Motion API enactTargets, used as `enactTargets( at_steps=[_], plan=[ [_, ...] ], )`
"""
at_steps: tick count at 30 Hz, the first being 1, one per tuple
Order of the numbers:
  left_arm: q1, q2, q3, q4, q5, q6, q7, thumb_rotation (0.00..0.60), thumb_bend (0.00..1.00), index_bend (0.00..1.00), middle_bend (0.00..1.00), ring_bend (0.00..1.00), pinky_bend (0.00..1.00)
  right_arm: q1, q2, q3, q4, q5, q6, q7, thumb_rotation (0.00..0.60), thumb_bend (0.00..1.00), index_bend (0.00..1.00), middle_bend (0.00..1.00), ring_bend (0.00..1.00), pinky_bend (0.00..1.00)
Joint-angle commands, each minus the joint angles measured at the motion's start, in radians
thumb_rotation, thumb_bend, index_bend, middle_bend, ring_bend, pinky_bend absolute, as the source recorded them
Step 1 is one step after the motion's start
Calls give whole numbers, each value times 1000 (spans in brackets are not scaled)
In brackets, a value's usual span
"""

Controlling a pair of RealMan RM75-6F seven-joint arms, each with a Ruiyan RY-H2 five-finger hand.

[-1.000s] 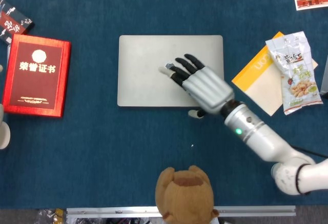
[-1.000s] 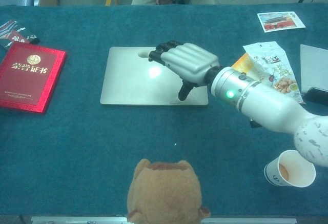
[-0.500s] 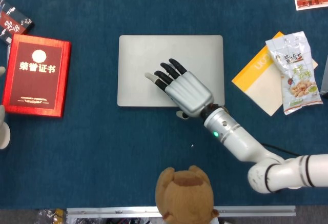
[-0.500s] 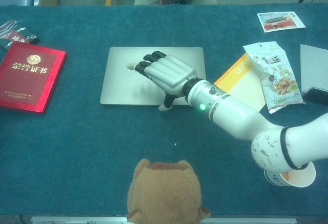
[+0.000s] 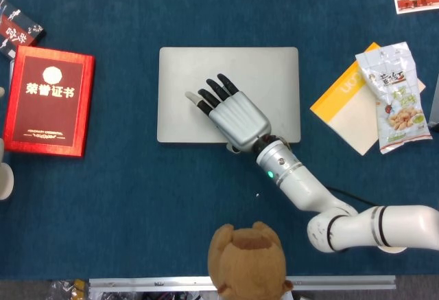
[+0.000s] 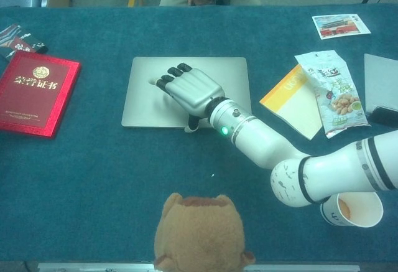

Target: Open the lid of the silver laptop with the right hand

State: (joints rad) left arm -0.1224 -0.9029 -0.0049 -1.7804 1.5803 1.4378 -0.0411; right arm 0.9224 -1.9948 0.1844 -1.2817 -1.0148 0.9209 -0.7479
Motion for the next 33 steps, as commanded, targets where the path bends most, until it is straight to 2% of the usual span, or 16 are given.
enactTargets(
  at_steps=[1,12,20,26,33],
  plan=[
    [0,-2,0,5,1,1,-6,505,440,171,110,63,56,7,-11,4,13,0,-1,-2,600,49,79,151,0,0],
    [0,-8,3,20,2,3,-18,504,440,171,108,63,56,17,-34,7,49,10,-2,-16,600,71,79,151,0,0],
    [3,-9,4,29,3,9,-29,504,440,171,108,63,56,23,-38,10,53,9,-2,-20,600,311,79,151,0,0],
    [0,-13,4,39,-4,2,-34,504,440,171,108,63,56,26,-34,9,42,4,4,-31,600,385,79,151,0,0],
    [-21,-1,8,43,-6,-39,-38,503,439,174,115,63,56,33,-17,25,6,0,25,-54,600,403,79,151,0,0]
  ],
)
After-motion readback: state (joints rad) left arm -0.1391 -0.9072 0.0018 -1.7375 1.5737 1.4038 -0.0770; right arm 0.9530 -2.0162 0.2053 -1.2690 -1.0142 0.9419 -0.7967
